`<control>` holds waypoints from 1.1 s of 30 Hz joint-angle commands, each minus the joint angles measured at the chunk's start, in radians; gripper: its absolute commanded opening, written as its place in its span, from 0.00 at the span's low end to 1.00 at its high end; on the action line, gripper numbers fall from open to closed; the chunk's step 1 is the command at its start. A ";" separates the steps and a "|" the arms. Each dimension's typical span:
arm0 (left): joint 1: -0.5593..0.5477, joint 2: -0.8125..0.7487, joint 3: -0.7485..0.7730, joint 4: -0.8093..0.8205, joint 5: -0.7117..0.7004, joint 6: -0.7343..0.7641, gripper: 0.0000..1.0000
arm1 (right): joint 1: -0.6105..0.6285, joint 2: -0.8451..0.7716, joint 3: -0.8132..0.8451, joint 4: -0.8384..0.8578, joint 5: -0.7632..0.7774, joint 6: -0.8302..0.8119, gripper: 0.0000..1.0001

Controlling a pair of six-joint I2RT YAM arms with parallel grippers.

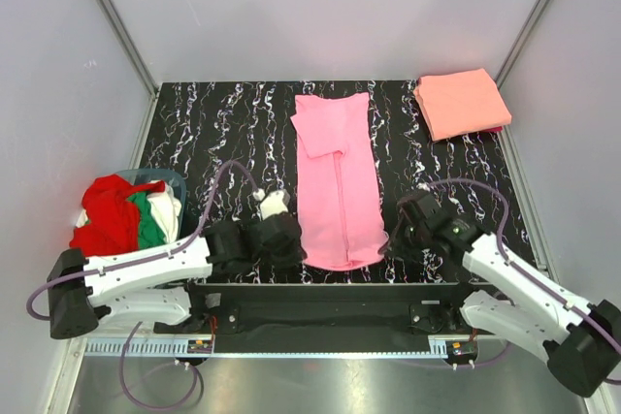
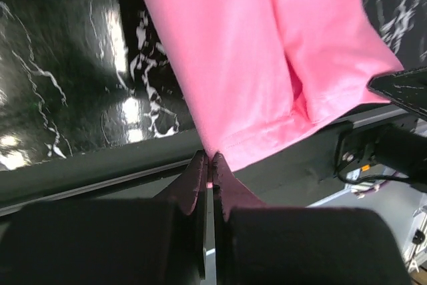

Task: Fold and stack the t-shirts
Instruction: Fold the tshirt

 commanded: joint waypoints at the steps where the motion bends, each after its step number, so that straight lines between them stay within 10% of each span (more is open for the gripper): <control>1: 0.057 0.038 0.140 -0.087 -0.076 0.097 0.00 | 0.005 0.108 0.187 -0.009 0.142 -0.042 0.00; 17: 0.506 0.457 0.545 -0.058 0.115 0.516 0.01 | -0.184 0.693 0.719 0.039 0.196 -0.354 0.00; 33: 0.652 0.800 0.800 -0.049 0.237 0.666 0.04 | -0.261 0.997 0.937 0.040 0.160 -0.426 0.00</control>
